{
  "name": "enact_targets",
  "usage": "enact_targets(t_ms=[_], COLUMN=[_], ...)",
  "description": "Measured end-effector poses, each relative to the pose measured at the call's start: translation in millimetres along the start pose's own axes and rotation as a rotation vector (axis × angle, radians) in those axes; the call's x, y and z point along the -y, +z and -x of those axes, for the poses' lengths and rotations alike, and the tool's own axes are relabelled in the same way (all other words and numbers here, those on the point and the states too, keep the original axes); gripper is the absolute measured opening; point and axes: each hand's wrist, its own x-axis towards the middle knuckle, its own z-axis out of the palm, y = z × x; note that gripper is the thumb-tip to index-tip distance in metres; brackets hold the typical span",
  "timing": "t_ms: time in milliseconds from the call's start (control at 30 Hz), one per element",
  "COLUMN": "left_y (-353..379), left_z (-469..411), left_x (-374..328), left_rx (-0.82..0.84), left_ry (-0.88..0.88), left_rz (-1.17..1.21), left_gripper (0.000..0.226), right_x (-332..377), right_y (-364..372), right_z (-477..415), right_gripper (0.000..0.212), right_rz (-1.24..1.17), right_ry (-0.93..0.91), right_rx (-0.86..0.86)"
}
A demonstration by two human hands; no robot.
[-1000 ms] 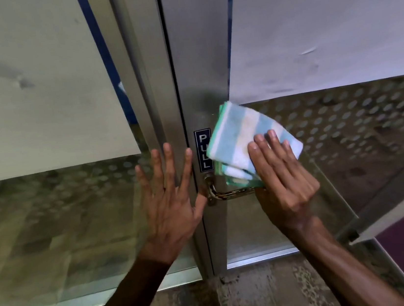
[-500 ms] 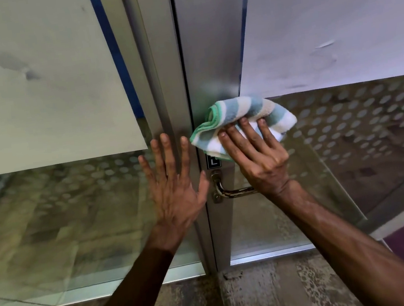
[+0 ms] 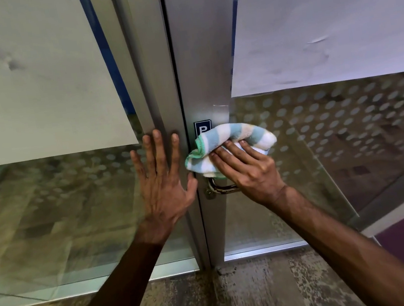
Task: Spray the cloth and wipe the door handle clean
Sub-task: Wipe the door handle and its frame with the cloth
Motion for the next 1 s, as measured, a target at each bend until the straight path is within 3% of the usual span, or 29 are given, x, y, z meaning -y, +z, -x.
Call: enact_targets(t_ms=[333,633,800,1000], left_y=[4.1,4.3,5.7,10.9], left_z=[1.8,-1.5,-4.8,-3.4], left_x=[0.1,-1.8,-4.5,1.0], left_rx=[-0.03,-0.063,-0.084,-0.085], left_ry=[-0.017,-0.048,-0.016,-0.027], left_rz=[-0.003,0.047,0.061,0.059], left_gripper=[0.1,0.084,0.08,0.081], right_x=[1.2,-19.7,-25.1,-19.1], right_y=[-19.6,-78.2,-55.4,-11.5], right_z=[13.2,24.9,-11.2,-32.1], right_gripper=[0.033,0.035,0.039,0.042], right_rz=[-0.05,-0.057,-0.011,0.055], right_ry=[-0.069,0.113,0.142,0.122], right_rx=[0.19,-0.018,-0.163,-0.122])
